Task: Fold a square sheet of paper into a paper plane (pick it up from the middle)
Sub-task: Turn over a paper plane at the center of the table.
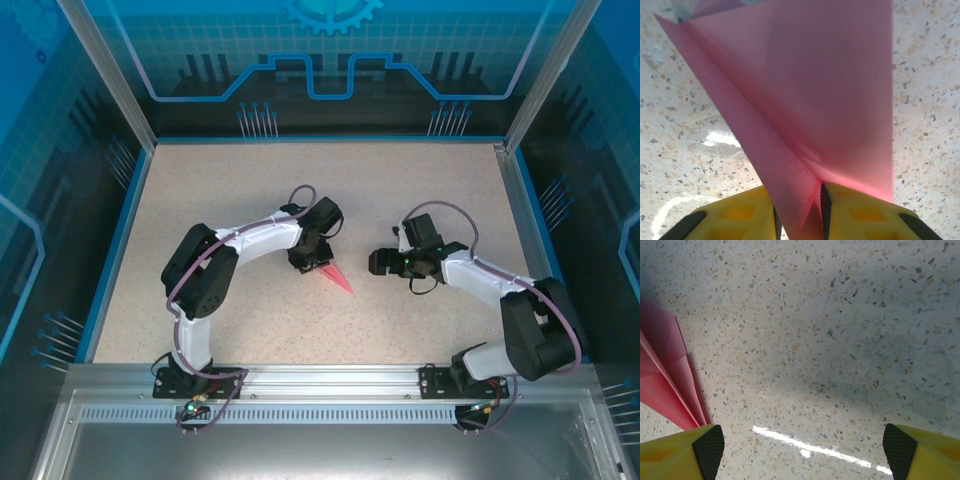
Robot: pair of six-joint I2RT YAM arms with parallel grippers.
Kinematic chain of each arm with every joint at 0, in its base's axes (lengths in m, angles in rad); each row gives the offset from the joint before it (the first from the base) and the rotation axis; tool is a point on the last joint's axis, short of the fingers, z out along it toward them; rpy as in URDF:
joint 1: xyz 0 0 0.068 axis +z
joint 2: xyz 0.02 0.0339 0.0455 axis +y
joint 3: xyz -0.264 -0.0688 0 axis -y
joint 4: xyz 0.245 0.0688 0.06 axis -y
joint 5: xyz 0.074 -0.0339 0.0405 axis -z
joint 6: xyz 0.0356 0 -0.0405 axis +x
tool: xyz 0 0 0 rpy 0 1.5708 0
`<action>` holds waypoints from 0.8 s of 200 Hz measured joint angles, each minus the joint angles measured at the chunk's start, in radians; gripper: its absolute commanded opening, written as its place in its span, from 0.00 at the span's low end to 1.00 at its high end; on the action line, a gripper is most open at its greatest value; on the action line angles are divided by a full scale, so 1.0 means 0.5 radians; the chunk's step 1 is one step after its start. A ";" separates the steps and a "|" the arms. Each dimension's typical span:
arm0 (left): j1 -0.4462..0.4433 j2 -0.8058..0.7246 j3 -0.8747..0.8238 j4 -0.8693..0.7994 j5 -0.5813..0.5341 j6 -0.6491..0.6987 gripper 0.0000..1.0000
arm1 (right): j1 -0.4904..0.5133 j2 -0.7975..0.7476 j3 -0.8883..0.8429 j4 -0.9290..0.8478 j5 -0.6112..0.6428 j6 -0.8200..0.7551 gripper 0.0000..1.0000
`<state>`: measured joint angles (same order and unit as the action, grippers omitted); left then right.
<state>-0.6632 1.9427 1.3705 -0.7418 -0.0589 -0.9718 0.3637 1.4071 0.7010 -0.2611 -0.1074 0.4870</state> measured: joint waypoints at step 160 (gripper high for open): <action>-0.002 -0.409 -0.177 0.782 0.436 0.455 0.00 | -0.066 -0.370 -0.047 0.015 -0.163 0.014 0.85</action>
<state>-0.6640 1.7382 1.2819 -0.3508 0.1593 -0.7441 0.3309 1.2221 0.6773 -0.2535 -0.1890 0.4942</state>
